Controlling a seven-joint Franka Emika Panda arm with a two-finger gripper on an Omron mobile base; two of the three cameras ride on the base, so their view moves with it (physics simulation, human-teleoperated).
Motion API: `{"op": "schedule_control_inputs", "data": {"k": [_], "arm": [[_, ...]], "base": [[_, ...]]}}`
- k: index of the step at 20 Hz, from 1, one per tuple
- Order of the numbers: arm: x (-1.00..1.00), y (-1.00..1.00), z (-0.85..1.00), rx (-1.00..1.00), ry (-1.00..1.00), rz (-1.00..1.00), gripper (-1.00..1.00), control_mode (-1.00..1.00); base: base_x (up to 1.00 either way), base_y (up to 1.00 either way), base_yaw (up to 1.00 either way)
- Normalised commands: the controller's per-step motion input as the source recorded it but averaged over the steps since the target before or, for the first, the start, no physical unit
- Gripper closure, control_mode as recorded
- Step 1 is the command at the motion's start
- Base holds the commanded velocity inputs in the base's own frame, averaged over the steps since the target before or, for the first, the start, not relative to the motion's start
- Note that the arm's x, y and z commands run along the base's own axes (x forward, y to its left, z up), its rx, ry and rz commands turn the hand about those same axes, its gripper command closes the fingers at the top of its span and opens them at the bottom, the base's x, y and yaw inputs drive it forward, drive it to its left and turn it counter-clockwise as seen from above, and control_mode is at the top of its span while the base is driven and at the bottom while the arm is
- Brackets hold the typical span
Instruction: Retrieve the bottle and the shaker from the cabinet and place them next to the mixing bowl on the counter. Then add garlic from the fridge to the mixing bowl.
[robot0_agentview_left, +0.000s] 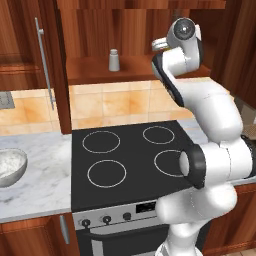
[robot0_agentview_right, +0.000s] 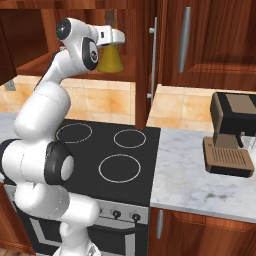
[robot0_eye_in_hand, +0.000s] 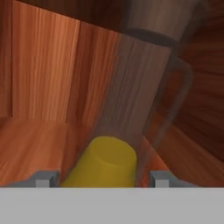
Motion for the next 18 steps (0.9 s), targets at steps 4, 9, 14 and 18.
{"op": "schedule_control_inputs", "data": {"k": [4,9,14,18], "arm": [[-1.00,0.39,0.00,0.00,0.00,0.03,1.00,-1.00],[-1.00,0.43,0.02,0.00,0.00,0.04,1.00,-1.00],[-1.00,0.52,0.00,-0.01,-0.02,0.04,1.00,-1.00],[-1.00,0.30,-0.01,-0.05,-0.02,0.06,1.00,-1.00]], "base": [[0.00,0.00,0.00],[0.00,0.00,0.00],[0.00,0.00,0.00],[0.00,0.00,0.00]]}}
